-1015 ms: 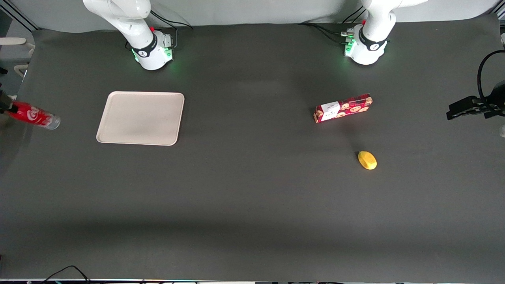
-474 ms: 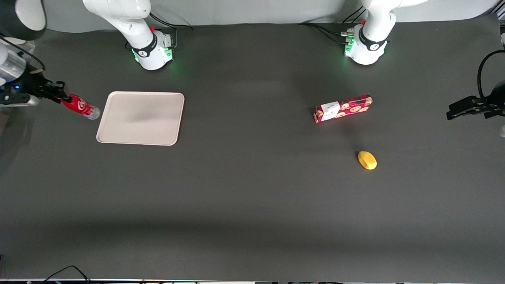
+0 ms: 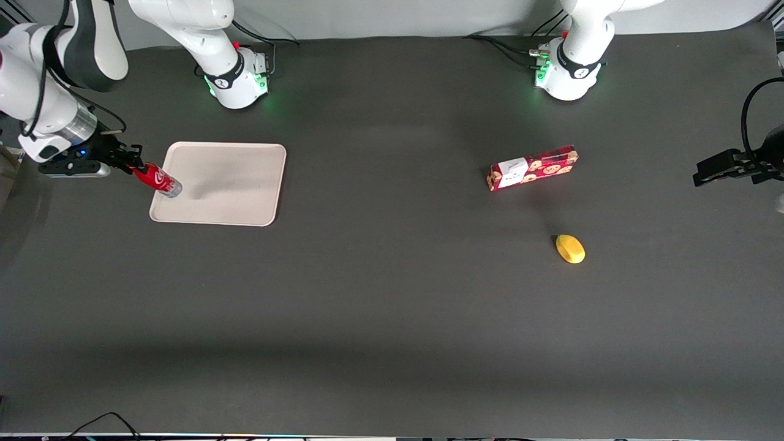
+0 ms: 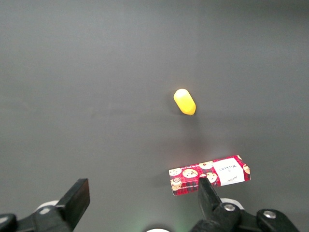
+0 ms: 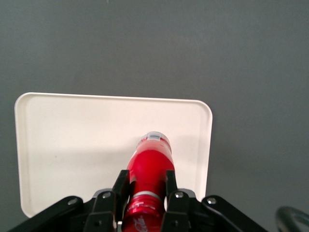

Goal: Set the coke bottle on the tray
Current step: 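Lower the bottle onto the tray and open the right gripper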

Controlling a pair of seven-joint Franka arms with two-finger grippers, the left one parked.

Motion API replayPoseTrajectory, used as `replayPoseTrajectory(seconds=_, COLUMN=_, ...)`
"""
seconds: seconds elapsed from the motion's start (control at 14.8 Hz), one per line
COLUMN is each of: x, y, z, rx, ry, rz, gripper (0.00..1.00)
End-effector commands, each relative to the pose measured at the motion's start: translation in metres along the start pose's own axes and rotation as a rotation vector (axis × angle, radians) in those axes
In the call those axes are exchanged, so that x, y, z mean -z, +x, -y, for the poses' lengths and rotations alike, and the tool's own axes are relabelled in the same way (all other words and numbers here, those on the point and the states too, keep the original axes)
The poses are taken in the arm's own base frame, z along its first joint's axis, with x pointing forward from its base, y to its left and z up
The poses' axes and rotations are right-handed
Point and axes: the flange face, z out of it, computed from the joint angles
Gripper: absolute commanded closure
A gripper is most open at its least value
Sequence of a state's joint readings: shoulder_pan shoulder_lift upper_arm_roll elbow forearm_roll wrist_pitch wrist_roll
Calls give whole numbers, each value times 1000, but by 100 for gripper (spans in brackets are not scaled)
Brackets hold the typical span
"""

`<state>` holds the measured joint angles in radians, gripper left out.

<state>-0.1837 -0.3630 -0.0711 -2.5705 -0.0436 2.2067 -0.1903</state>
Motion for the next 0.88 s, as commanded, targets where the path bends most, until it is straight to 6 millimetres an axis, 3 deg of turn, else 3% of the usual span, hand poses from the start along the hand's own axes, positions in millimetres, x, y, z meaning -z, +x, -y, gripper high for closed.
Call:
replayPoseTrajectory(seconds=0.0, x=-23, y=-15, z=-14, rx=-30, ry=7, rz=-12, gripper=100)
replayPoseTrajectory(seconds=0.34, x=-55, y=-20, z=-25, rx=-35, ry=-2, rz=-13, gripper=100)
replayPoseTrajectory(seconds=0.81, x=-68, y=-21, z=-31, rx=-15, ry=-27, rz=18, gripper=97)
